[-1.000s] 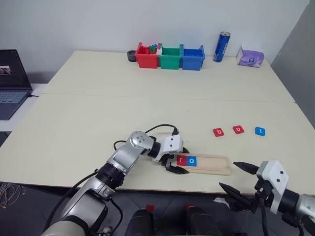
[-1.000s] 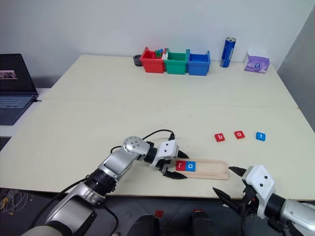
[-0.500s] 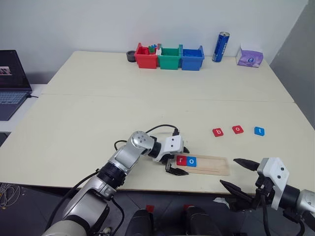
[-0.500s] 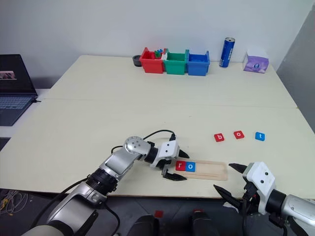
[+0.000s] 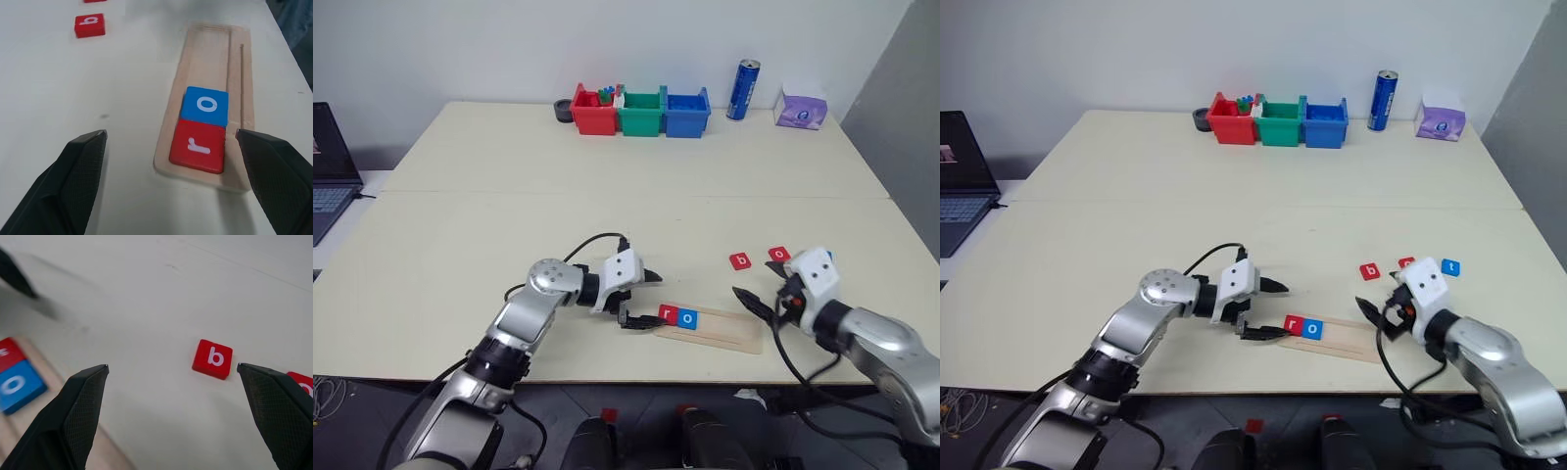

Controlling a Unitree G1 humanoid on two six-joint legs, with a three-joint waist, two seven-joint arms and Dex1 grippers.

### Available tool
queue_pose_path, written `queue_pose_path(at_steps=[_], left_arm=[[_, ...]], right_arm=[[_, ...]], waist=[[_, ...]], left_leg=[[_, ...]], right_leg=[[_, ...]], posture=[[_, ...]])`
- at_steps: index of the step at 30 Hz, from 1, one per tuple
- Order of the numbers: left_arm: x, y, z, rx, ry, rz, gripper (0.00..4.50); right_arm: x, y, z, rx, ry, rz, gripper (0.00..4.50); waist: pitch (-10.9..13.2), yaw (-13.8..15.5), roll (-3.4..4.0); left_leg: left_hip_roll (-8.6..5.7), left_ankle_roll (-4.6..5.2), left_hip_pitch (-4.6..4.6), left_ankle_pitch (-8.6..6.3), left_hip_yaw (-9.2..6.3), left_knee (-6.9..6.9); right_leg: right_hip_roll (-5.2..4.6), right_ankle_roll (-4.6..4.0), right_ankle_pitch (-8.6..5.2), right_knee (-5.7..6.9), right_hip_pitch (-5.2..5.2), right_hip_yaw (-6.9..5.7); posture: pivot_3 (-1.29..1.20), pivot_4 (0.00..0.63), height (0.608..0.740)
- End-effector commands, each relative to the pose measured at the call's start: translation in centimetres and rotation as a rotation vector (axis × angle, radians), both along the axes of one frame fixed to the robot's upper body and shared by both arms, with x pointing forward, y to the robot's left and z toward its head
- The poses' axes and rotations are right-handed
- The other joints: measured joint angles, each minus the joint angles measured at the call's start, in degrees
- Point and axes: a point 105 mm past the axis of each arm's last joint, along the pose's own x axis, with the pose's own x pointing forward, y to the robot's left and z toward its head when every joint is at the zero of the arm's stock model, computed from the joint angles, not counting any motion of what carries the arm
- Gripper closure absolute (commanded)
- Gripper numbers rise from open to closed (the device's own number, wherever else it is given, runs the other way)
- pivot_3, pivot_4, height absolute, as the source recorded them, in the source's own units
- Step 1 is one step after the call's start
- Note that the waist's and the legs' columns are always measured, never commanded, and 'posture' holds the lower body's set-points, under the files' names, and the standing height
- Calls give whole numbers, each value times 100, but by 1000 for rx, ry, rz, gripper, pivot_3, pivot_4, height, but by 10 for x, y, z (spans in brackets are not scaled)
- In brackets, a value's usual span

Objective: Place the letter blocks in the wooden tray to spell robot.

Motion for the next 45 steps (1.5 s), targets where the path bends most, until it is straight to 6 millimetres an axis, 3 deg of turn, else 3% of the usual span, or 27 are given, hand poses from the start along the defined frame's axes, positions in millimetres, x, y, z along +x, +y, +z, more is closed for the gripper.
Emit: queue_pose_path(at_steps=[1,4,9,14,20,28,32,45], left_arm=[[-10,2,10,-37,-14,-4,48],[-15,9,8,-37,9,3,48],[-19,21,9,-34,31,18,48],[-32,28,8,-19,67,-10,48],[-34,29,8,-11,64,-6,48],[-34,26,6,-6,57,-12,48],[-34,25,5,-8,56,-9,48],[-35,27,1,-7,60,-4,48]], right_arm=[[-2,9,8,6,-12,41,0],[-24,25,9,17,23,186,0],[-54,33,11,50,87,322,0],[-79,25,-8,-64,190,380,0],[-103,24,-14,-15,311,448,0],[-114,18,-28,-21,429,449,0],[-108,12,-38,-45,447,404,0],[-107,10,-31,-41,424,404,0]], waist=[[0,21,1],[0,26,1],[0,8,0],[0,2,-1],[1,5,-2],[2,5,-4],[1,4,-6],[1,5,-5]], left_leg=[[3,0,-8,0,-7,0],[-2,0,-23,0,-12,0],[-3,1,-24,-1,-13,2],[-1,1,-15,-1,-10,3],[-1,0,-10,-1,-7,5],[-2,0,-2,-1,-5,5],[-2,0,-2,-1,-4,5],[-2,0,-2,-1,-4,5]], right_leg=[[-9,-3,0,0,-1,-2],[-19,-6,2,-4,-5,-6],[-21,2,-3,-3,-5,-16],[-19,10,-8,-2,0,-17],[-18,11,-8,-1,2,-18],[-18,11,-8,-1,6,-15],[-17,11,-8,-1,6,-16],[-18,11,-8,-1,6,-15]], posture=[[0,150,740],[0,150,740],[0,150,740],[0,150,740],[0,150,740],[0,150,740],[0,150,740],[0,150,740]])
